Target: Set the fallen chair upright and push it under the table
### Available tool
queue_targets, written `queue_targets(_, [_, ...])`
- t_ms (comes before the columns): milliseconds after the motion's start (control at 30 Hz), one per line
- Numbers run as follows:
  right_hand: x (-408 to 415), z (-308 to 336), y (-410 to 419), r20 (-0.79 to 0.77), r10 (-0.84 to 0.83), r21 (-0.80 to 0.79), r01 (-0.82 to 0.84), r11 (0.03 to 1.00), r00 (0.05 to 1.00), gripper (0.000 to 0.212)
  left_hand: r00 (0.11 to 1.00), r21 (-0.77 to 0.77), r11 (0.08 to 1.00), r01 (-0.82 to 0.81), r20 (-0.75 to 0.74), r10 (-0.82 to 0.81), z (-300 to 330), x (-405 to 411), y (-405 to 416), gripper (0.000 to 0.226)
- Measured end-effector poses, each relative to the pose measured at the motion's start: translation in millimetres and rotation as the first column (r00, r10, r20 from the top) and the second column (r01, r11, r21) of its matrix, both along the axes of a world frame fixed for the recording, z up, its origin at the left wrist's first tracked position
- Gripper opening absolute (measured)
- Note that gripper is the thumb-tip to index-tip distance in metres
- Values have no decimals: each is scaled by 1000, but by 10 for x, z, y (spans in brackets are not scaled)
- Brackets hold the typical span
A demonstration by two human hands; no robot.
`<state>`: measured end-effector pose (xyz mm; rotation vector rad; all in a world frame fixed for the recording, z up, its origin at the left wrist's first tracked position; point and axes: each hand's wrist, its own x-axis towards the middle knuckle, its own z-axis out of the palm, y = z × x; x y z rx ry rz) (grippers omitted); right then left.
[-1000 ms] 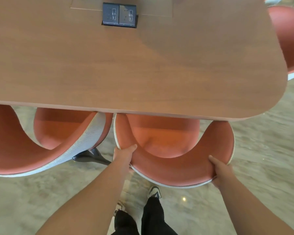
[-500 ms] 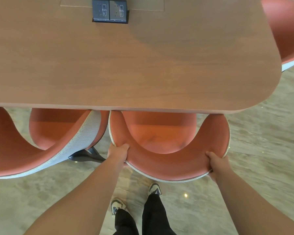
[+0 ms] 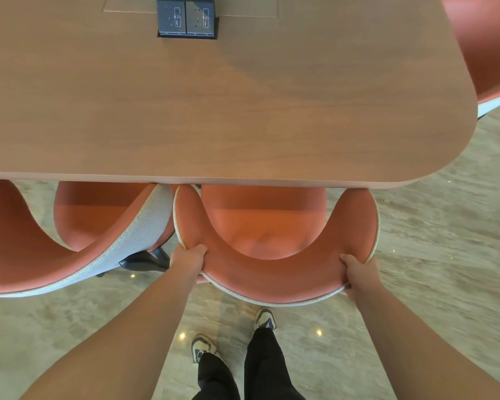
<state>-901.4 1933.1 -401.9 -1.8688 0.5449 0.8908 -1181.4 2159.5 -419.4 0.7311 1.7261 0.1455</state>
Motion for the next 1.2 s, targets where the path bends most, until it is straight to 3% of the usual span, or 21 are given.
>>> queue_targets(433, [-83,-24,199,-20,-33,-6,33,999,999,46,994,54,995,85,-76,-80,23,-28,238,42])
queue_targets(833, [-67,-89,205,38,-23,-73,26,997,999,58,981,68,985,158,-129,-148,-20,-13,267,69])
queue_targets(933, [-81,-27,193,14,-7,-34,8,999,1000,56,986,61,986,155,-74,-150,-9,-46,260,73])
queue_targets(1033, [-157,86,181,-7,-2,10,2,1000,1000,56,991,21,993,115,64,-116,104,-110,175,61])
queue_targets(1133, [-407,221,186,44,10,18,-11,1000,999,52,972,39,997,63,226,-70,242,-260,22,45])
queue_targets(1200, [-627,314,192,112,33,-17,-32,999,993,43,953,73,992,106,279,-122,375,-424,-70,44])
